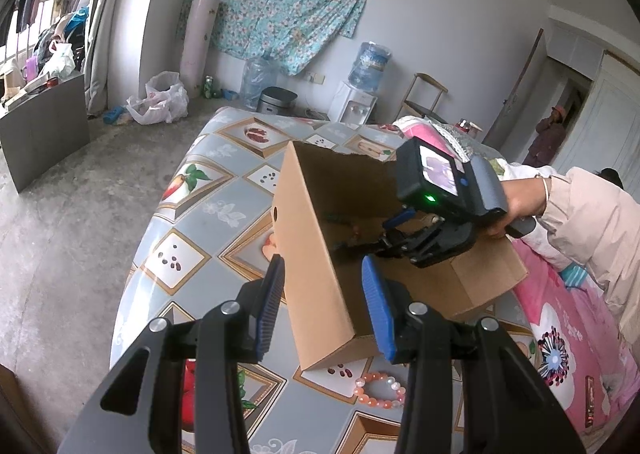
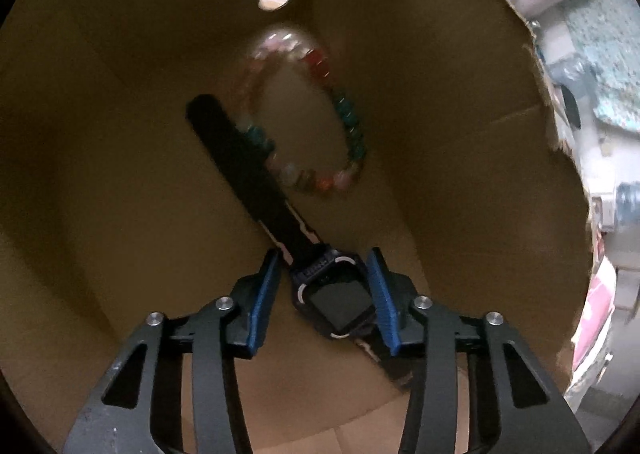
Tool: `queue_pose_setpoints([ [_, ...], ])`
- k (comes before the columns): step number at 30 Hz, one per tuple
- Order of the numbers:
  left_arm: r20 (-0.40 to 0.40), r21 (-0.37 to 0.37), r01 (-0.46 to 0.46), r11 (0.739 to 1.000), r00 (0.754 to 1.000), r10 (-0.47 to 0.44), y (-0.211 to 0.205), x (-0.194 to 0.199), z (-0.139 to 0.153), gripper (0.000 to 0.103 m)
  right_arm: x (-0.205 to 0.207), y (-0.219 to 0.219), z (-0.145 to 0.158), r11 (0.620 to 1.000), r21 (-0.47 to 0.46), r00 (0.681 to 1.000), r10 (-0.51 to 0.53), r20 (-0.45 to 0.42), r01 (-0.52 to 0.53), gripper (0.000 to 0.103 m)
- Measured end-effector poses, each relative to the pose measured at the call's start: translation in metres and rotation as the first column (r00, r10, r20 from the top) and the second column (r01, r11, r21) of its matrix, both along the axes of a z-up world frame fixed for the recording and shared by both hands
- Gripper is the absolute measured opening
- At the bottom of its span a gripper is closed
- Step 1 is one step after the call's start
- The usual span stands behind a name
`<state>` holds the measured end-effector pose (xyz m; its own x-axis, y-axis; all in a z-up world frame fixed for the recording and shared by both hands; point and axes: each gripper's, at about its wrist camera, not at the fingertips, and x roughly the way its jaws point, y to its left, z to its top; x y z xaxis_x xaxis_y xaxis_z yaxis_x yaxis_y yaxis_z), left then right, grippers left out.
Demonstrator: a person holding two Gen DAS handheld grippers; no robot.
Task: Organize jewelry
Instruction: 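Lower the watch into the box and open the right tool, then withdraw the right tool from the box back over the table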
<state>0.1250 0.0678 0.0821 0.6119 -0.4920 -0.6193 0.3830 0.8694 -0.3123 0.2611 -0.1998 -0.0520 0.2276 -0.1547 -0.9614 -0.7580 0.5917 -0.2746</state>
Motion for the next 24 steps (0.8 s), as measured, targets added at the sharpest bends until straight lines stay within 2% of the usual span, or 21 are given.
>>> queue_pose_setpoints([
  [4, -0.004, -0.002, 0.001, 1.0, 1.0, -0.001, 0.0, 0.001, -0.002, 0.039, -0.012, -0.002, 0.0, 0.997, -0.064, 0.999, 0.052, 0.006, -0.051, 0.037],
  [10, -0.002, 0.002, -0.002, 1.0, 1.0, 0.002, 0.001, 0.0, -0.002, 0.039, -0.018, 0.009, 0.004, 0.996, -0.089, 0.997, 0.033, 0.064, -0.027, 0.035],
  [12, -0.002, 0.0, 0.0, 1.0, 1.0, 0.0, 0.001, 0.0, -0.002, 0.039, -0.026, 0.017, 0.006, 0.998, -0.065, 0.998, 0.017, 0.068, -0.013, 0.038],
  [14, -0.002, 0.001, -0.001, 1.0, 1.0, 0.001, 0.001, 0.0, -0.002, 0.039, -0.036, 0.014, 0.02, 0.999, -0.042, 0.996, 0.006, 0.094, -0.002, 0.048],
  [15, -0.001, 0.002, -0.002, 1.0, 1.0, 0.002, 0.002, -0.001, -0.002, 0.039, -0.043, 0.011, 0.029, 1.0, -0.025, 0.994, -0.006, 0.112, 0.009, 0.05],
  [18, 0.004, 0.007, -0.005, 1.0, 1.0, 0.005, 0.001, -0.004, -0.002, 0.043, -0.068, 0.002, 0.07, 0.996, 0.068, 0.981, -0.062, 0.182, 0.051, 0.053],
  [20, 0.016, 0.015, -0.005, 1.0, 1.0, 0.005, 0.001, -0.008, -0.002, 0.045, -0.095, -0.004, 0.109, 0.981, 0.174, 0.961, -0.126, 0.247, 0.084, 0.056],
  [22, 0.027, 0.026, -0.007, 1.0, 1.0, 0.006, 0.001, -0.014, -0.001, 0.048, -0.126, -0.009, 0.146, 0.949, 0.298, 0.936, -0.197, 0.292, 0.107, 0.059],
  [24, 0.041, 0.036, -0.004, 0.999, 0.999, 0.003, 0.002, -0.022, -0.002, 0.052, -0.161, -0.017, 0.189, 0.888, 0.446, 0.902, -0.283, 0.326, 0.117, 0.066],
])
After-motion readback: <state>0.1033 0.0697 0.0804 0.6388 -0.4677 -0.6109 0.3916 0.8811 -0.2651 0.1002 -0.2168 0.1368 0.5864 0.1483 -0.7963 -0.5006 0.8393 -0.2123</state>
